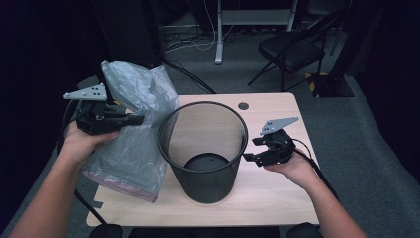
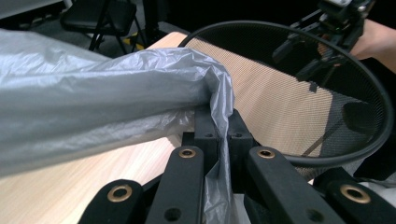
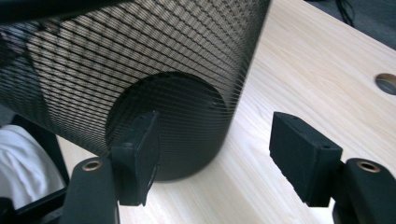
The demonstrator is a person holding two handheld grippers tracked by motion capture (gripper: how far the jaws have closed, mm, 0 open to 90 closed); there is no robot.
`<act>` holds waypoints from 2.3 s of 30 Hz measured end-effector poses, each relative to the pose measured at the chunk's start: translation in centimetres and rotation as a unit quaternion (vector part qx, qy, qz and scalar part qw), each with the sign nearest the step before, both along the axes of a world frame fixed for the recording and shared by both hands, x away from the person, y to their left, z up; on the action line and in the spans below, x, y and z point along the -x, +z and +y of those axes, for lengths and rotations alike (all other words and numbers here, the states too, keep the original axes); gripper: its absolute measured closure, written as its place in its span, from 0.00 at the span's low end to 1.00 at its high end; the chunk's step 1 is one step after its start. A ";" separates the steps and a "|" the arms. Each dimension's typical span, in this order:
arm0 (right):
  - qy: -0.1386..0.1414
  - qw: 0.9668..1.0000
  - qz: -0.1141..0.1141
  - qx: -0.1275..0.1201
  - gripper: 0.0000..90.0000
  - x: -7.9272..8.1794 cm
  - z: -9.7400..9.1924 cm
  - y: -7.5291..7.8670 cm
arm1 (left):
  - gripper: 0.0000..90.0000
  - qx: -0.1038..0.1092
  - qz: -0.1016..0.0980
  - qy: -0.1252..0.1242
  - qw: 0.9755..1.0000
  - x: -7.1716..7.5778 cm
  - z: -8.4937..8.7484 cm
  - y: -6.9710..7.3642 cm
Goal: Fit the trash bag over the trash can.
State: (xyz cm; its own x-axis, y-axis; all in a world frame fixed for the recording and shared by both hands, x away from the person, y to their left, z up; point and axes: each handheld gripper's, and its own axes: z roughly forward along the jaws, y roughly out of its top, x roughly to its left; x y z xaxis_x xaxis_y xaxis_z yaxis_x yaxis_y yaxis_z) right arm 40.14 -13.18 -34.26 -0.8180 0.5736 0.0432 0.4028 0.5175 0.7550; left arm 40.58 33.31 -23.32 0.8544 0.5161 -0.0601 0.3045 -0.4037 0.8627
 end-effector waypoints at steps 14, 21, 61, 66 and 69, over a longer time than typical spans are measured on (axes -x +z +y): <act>-0.064 0.997 -0.032 -0.023 0.37 0.5 -3.9 4.0 | 0.97 -0.001 -0.027 -0.059 0.998 1.5 -3.3 2.4; -0.049 0.997 -0.048 -0.021 0.44 0.7 -3.4 5.9 | 0.97 0.000 -0.030 -0.096 0.995 1.5 -5.9 3.0; 0.118 0.989 -0.048 -0.077 0.56 0.6 4.9 11.4 | 0.97 -0.019 0.019 -0.212 0.977 1.1 -14.8 -2.3; 0.144 0.985 -0.041 -0.086 0.56 0.8 6.4 11.5 | 0.97 -0.031 0.018 -0.211 0.977 1.2 -15.0 -2.5; 0.159 0.983 -0.039 -0.081 0.57 0.8 7.2 11.4 | 0.96 -0.029 0.021 -0.210 0.977 1.1 -14.9 -2.5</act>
